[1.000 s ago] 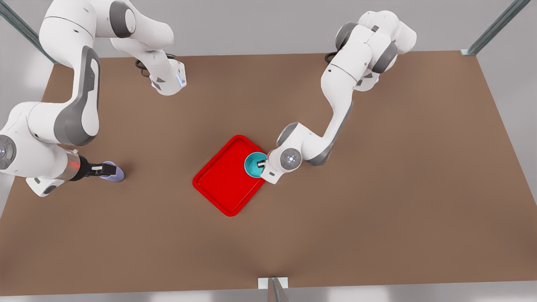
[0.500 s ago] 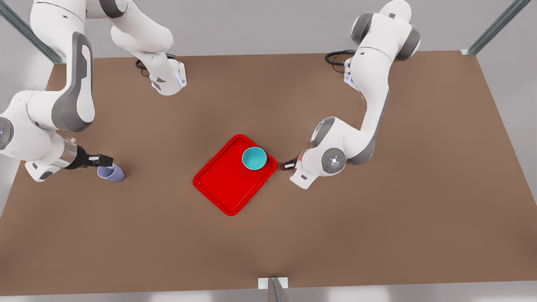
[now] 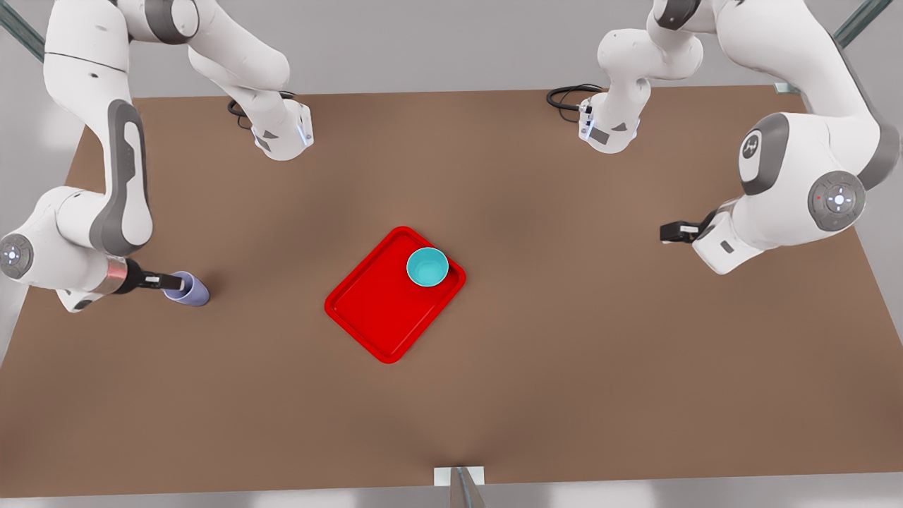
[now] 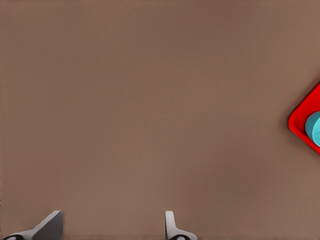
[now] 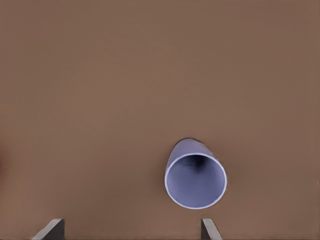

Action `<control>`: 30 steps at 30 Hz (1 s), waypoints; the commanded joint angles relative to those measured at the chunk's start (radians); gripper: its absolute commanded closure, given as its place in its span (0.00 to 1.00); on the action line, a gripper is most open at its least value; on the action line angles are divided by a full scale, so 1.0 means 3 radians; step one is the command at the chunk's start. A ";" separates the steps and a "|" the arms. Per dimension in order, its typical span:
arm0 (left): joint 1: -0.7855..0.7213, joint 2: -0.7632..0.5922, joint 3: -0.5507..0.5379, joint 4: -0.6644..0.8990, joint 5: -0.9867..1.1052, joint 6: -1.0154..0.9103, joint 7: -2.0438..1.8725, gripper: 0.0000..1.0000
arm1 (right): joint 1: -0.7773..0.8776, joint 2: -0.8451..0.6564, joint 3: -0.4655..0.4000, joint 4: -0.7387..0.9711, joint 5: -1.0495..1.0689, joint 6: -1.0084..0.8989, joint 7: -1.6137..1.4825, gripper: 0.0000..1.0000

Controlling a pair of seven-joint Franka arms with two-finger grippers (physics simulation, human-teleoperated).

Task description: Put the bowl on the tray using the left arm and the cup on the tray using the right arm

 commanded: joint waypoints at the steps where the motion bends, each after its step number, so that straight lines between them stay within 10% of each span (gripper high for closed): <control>1: 0.0004 0.0004 -0.0004 0.0004 0.0041 0.0000 0.0011 0.00 | -0.0003 0.0000 -0.0003 -0.0015 0.0000 -0.0007 -0.0008 0.00; 25: 0.0004 0.0020 0.0001 -0.0007 0.0020 -0.0015 -0.0014 0.00 | -0.0437 0.0358 -0.0054 -0.0772 -0.0174 0.1061 -0.0795 0.00; 30: 0.0004 0.0015 0.0001 -0.0006 0.0025 -0.0015 0.0011 0.00 | -0.0437 0.0414 -0.0054 -0.0721 -0.0174 0.1113 -0.0800 0.35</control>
